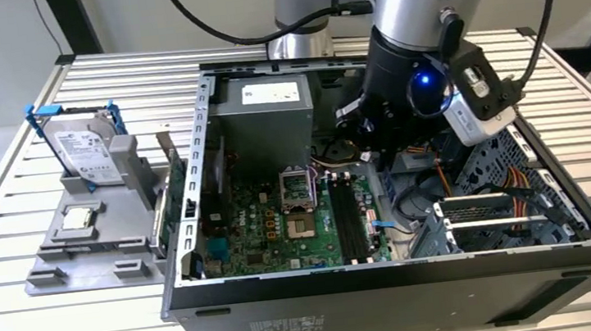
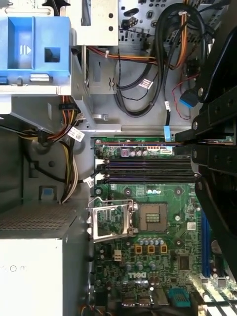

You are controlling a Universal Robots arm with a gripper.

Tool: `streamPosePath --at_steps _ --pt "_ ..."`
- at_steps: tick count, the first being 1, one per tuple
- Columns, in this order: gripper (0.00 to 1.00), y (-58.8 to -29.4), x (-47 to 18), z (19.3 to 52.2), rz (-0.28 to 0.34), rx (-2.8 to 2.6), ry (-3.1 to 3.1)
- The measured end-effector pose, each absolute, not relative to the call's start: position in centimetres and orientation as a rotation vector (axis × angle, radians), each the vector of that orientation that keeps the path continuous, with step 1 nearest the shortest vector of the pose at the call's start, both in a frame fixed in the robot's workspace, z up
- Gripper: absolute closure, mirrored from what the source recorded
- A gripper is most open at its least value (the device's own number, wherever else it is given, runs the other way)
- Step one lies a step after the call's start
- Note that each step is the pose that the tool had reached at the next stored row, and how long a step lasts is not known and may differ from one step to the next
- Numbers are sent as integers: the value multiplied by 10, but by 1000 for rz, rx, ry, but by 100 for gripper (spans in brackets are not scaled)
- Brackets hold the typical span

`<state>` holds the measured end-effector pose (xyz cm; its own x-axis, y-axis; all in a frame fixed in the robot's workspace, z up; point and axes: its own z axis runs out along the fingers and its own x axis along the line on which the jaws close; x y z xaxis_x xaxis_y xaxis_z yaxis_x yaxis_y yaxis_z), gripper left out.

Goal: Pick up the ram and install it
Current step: 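Insert the ram into the slot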

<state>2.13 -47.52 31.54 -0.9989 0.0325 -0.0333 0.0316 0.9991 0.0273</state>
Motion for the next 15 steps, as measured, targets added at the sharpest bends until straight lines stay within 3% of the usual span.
streamPosePath --at_steps 15 --pt "100 -476 19 304 41 76 3108"
